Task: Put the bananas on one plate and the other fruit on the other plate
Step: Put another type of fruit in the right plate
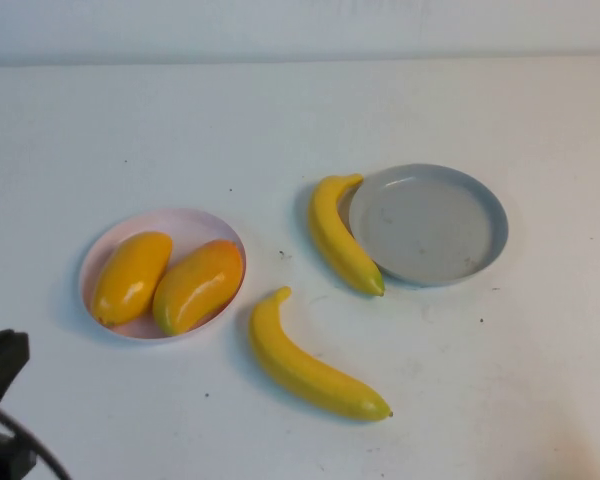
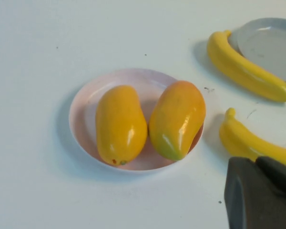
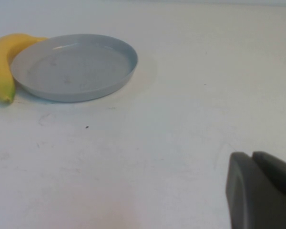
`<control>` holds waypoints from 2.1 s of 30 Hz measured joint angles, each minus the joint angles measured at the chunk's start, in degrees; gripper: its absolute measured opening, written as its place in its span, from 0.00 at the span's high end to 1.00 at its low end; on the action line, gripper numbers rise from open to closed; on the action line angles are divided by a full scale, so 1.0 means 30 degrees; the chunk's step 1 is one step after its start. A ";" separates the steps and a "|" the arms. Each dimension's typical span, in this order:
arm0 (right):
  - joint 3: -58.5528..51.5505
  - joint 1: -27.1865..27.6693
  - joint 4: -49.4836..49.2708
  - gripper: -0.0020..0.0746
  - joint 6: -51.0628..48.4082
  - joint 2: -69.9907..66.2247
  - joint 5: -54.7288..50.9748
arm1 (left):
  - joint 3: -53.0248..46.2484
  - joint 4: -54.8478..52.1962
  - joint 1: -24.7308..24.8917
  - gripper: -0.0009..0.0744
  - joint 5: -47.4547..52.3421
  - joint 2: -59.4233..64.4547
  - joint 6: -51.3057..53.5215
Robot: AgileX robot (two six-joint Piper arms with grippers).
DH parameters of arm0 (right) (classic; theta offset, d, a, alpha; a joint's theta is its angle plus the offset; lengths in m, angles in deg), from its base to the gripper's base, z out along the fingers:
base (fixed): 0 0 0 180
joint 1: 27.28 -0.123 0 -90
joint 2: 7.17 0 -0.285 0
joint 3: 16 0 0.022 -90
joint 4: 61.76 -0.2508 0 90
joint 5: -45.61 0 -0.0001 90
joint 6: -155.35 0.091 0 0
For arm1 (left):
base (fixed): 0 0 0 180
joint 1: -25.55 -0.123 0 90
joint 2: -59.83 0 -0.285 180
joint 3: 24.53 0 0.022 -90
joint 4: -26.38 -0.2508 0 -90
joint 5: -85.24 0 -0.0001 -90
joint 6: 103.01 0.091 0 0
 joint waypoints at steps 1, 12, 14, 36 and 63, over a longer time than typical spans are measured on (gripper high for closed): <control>0.0000 0.0000 0.0000 1.00 0.0000 0.0000 0.0000 | -0.0353 0.0000 0.0000 0.99 0.0108 -0.0694 -0.0032; 0.0000 0.0000 0.0000 1.00 0.0000 0.0000 0.0000 | -0.1848 -0.1961 0.0000 0.99 0.2490 -0.5772 -0.0073; 0.0000 0.0000 0.0000 1.00 0.0000 0.0000 0.0000 | -0.2319 -0.2176 0.0000 0.99 0.1505 -0.6064 -0.0073; 0.0000 0.0000 -0.0035 1.00 0.0000 0.0000 0.0000 | -1.0031 0.0247 -0.7322 0.99 -0.9512 -1.0184 0.1493; 0.0000 0.0000 -0.0035 1.00 0.0000 0.0000 0.0000 | -1.0064 0.0610 -0.7336 0.99 -0.2715 -1.0184 0.1655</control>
